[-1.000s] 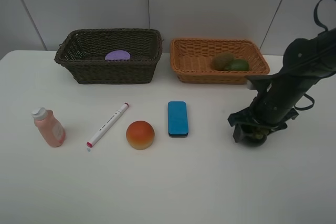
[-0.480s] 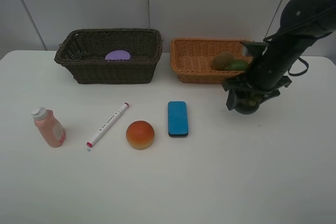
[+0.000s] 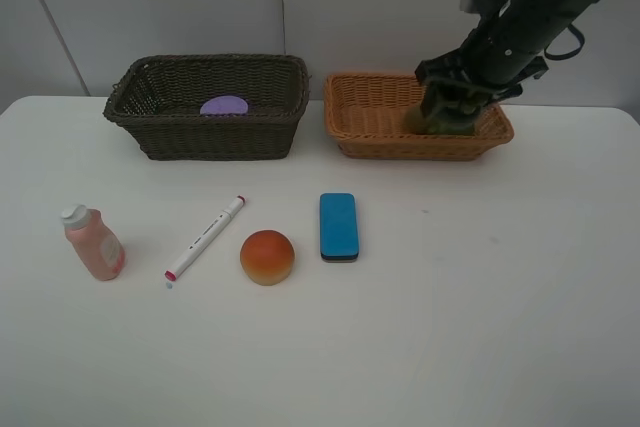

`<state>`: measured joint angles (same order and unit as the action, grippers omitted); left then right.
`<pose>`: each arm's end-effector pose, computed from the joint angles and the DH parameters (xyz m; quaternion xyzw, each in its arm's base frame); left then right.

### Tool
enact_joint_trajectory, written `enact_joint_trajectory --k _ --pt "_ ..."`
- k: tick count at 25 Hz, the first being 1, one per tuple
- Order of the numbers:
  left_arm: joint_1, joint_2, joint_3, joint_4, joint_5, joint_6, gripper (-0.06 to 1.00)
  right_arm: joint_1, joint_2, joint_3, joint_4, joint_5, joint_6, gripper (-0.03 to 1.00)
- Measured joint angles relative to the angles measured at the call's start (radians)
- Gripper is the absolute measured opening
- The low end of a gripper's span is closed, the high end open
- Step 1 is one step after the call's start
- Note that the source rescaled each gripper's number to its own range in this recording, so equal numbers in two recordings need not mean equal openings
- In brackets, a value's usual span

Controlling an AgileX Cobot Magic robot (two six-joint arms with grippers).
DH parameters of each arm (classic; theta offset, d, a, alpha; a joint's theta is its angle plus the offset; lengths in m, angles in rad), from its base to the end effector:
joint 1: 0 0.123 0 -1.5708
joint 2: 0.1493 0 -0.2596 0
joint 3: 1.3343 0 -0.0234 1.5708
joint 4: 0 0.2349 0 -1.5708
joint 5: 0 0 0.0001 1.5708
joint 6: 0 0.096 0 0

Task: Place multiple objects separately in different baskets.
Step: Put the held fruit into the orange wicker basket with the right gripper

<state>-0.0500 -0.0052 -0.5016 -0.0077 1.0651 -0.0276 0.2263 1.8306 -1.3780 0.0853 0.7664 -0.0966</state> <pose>0.0101 -0.0012 0.2675 0.0097 0.8525 -0.0241 0.5220 0.3611 0.0890 0.2124 -0.1335 0.9662 0.0496 0.2148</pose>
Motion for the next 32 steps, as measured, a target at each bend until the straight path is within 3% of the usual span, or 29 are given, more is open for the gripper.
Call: enact_joint_trajectory --k 12,21,32 --pt "0.0 0.0 0.0 0.0 0.0 0.0 1.0 0.0 0.131 -0.151 -0.019 -0.184 0.0 0.22" --pt "0.0 0.0 0.0 0.0 0.0 0.0 1.0 0.001 0.221 -0.176 0.011 -0.342 -0.003 0.22" --pt "0.0 0.0 0.0 0.0 0.0 0.0 1.0 0.046 0.291 -0.176 0.008 -0.427 -0.003 0.22"
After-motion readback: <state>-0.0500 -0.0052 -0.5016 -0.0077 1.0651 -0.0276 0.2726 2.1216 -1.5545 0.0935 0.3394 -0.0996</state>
